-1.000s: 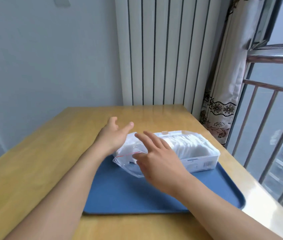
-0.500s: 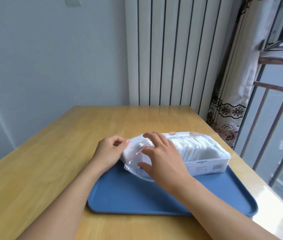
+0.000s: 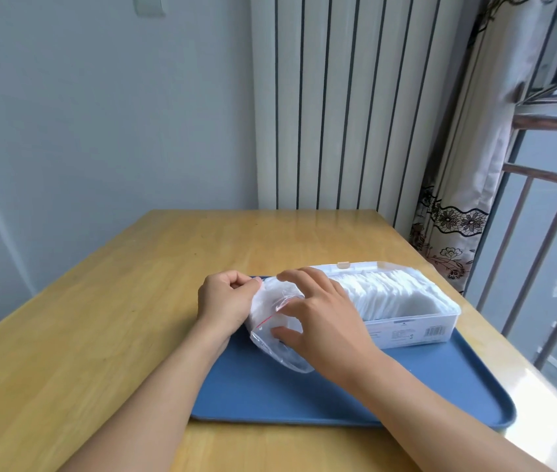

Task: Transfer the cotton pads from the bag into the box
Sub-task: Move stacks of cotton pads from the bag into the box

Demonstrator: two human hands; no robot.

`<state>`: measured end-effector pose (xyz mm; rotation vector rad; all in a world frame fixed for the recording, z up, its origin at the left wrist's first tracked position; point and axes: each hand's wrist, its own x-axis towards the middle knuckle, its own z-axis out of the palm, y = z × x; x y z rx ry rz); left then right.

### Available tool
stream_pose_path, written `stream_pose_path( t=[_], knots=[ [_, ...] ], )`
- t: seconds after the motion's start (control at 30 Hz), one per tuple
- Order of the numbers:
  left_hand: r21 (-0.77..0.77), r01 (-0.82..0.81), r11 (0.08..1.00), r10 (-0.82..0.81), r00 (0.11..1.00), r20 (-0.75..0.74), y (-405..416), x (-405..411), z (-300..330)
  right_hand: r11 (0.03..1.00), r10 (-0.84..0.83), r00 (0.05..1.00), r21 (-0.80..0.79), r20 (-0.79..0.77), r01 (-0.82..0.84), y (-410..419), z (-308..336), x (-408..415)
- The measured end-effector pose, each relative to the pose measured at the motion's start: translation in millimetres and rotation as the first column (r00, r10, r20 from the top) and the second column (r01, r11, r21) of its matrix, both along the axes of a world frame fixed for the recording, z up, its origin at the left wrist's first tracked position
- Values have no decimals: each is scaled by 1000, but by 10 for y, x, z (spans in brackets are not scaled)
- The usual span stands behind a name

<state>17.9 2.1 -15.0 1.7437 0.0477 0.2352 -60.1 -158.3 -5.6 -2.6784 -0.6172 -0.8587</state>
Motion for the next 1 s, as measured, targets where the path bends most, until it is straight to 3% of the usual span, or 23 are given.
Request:
stream_pose_path(
  t=[0.2,0.43,0.63,0.83,1.0],
  knots=[
    [-19,7,1000,-8,999,-41,-5,35,-14,1000,25,995,7,-94,-24,0,27,-4],
    [37,-1,999,0,1000,23,-32,28,-22,999,-14,998,-35,-53,12,14,8,-14],
    [6,-24,1000,24,1000,10,-48,45,-26,999,36,994,25,-103,-34,-14,34,17],
    [-94,-109,990,110,994,-1,87,157,-47,960,140,985,258,-101,-111,-95,81,-25],
    [-119,-130,984,132,991,11,134,186,-42,852,260,957,498,-130,-164,-302,344,-206]
  ],
)
